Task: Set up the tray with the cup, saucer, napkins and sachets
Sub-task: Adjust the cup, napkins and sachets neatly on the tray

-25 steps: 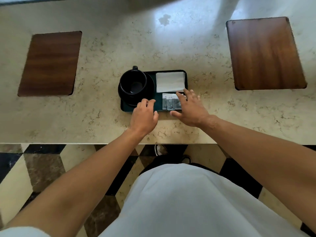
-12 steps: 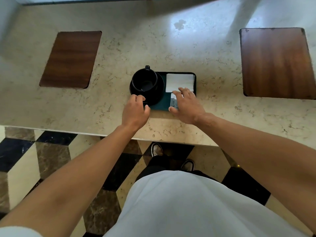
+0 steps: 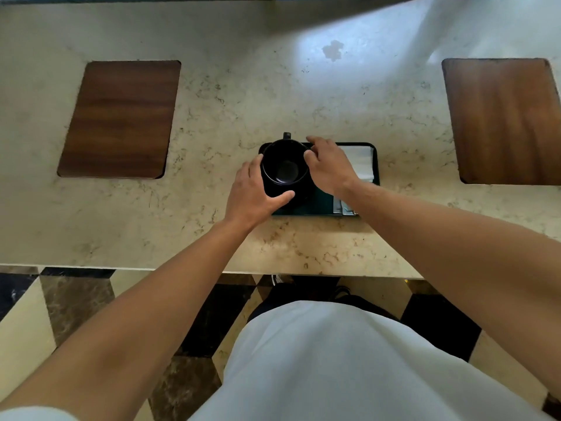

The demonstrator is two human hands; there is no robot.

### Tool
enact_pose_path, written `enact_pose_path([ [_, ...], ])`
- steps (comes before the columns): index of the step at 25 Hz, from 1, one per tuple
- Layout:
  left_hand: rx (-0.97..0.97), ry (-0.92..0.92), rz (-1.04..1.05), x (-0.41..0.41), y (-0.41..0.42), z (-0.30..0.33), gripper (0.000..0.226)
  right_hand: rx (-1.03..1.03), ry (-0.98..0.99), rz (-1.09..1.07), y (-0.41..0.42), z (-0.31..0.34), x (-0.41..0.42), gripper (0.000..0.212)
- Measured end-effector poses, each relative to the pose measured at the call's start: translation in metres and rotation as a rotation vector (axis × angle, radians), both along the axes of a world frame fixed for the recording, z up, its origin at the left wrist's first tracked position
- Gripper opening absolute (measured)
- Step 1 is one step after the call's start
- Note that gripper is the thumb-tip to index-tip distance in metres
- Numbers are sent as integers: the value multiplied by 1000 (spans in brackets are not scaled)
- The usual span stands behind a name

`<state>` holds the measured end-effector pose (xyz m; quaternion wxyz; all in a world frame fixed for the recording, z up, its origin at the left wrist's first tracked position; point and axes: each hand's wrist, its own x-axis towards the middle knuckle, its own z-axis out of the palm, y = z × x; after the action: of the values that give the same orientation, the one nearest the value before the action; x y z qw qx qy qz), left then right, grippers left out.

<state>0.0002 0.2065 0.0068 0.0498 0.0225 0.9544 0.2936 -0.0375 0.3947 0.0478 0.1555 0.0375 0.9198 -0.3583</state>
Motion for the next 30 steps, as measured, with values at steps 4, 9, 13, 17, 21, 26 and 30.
enact_pose_path([
  [4,40,-1,-22,-5,0,-3,100,14,3,1,-8,0,-12,44],
  [9,65,9,0,-10,0,-4,99,12,-11,3,-9,-3,-18,43],
  [13,76,-20,19,-12,6,-5,104,-22,-6,-2,-3,-4,-19,47],
  [17,71,-17,28,-12,8,-6,104,-83,-26,-44,-2,-7,-20,46],
  [21,67,-1,35,-10,9,-7,103,-123,-46,-52,-1,-11,-21,43],
  [26,68,6,39,-9,11,-8,102,-116,-75,-86,-2,-18,-20,36],
  [30,83,-2,54,-7,14,-7,102,-159,-113,-119,-3,-22,-24,37],
])
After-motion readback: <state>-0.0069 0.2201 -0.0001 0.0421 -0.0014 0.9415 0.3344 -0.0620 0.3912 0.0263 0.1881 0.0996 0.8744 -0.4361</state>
